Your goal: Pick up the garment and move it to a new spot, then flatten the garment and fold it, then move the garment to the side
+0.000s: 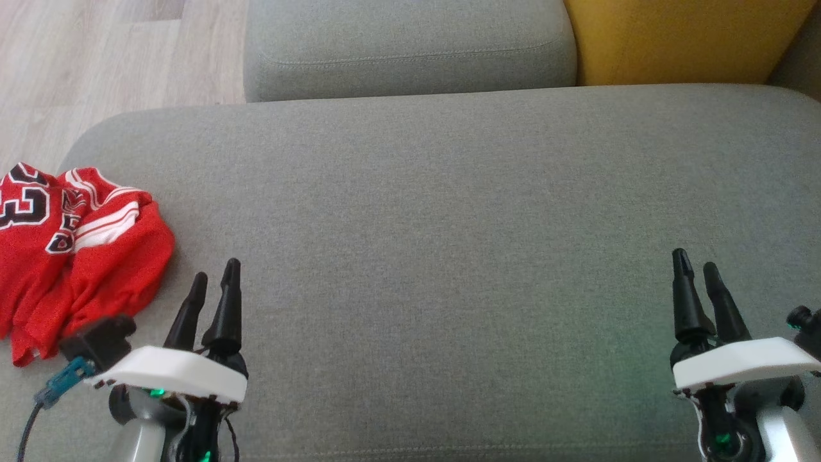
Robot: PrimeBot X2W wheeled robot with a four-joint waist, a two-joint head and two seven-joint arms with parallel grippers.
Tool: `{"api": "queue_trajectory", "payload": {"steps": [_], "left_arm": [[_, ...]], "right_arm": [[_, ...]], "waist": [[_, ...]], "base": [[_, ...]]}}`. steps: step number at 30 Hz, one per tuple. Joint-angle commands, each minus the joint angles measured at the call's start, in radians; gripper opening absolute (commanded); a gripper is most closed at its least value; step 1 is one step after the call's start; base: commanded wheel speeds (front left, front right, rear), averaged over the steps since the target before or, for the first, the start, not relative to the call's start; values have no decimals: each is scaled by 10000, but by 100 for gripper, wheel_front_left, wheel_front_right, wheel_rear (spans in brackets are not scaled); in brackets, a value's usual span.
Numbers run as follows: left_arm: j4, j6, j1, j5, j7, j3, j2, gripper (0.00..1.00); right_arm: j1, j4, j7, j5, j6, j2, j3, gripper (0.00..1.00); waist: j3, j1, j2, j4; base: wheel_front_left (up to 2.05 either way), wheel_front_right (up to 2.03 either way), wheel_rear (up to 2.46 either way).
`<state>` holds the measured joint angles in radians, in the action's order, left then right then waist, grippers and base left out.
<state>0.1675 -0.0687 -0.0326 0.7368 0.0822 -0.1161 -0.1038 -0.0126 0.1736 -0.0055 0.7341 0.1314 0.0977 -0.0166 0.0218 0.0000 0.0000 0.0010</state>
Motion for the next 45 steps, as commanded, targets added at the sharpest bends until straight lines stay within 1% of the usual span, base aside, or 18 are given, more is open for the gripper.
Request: {"api": "queue_trajectory", "payload": {"steps": [1,16,28,37,45], "left_arm": [[-414,84,-603,-443,158,113,-260,100],[-279,538,-622,-2213,597,-365,-609,100],[-328,765,-622,-3427,918,-658,-813,100],[-317,950,-523,-4314,1181,-731,-882,100],[-243,985,-382,-4947,1415,-686,-789,100]], "right_arm": [[-411,-414,-153,-436,-4,215,157,100],[-364,-362,-417,-2456,-5,212,450,100],[-353,-322,-593,-3842,-6,158,617,100],[-340,-384,-784,-4935,-6,97,688,100],[-242,-451,-976,-5675,-7,-69,587,100]], "waist": [[5,0,0,-1],[41,0,0,-6],[63,0,0,-42],[65,0,0,-84],[80,0,0,-87]], "base": [[0,0,0],[0,0,0],[0,0,0],[0,0,0],[0,0,0]]}}
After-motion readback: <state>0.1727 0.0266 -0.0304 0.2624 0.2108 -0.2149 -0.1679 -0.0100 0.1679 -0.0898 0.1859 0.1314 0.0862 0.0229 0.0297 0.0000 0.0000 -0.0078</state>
